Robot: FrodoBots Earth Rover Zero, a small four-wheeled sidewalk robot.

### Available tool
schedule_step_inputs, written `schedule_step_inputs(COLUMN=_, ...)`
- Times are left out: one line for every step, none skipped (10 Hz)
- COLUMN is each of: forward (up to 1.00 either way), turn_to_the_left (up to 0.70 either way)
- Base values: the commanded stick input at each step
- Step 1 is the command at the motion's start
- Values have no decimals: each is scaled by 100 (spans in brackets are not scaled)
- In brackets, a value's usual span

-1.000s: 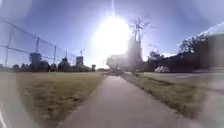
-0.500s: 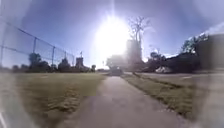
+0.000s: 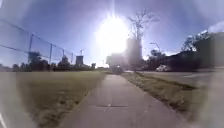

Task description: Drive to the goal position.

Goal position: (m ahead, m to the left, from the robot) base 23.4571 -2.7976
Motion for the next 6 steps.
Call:
schedule_step_inputs(forward=100, turn_to_the_left=0)
schedule_step_inputs(forward=100, turn_to_the_left=0)
schedule_step_inputs(forward=100, turn_to_the_left=0)
schedule_step_inputs(forward=100, turn_to_the_left=0)
schedule_step_inputs(forward=100, turn_to_the_left=0)
schedule_step_inputs(forward=100, turn_to_the_left=0)
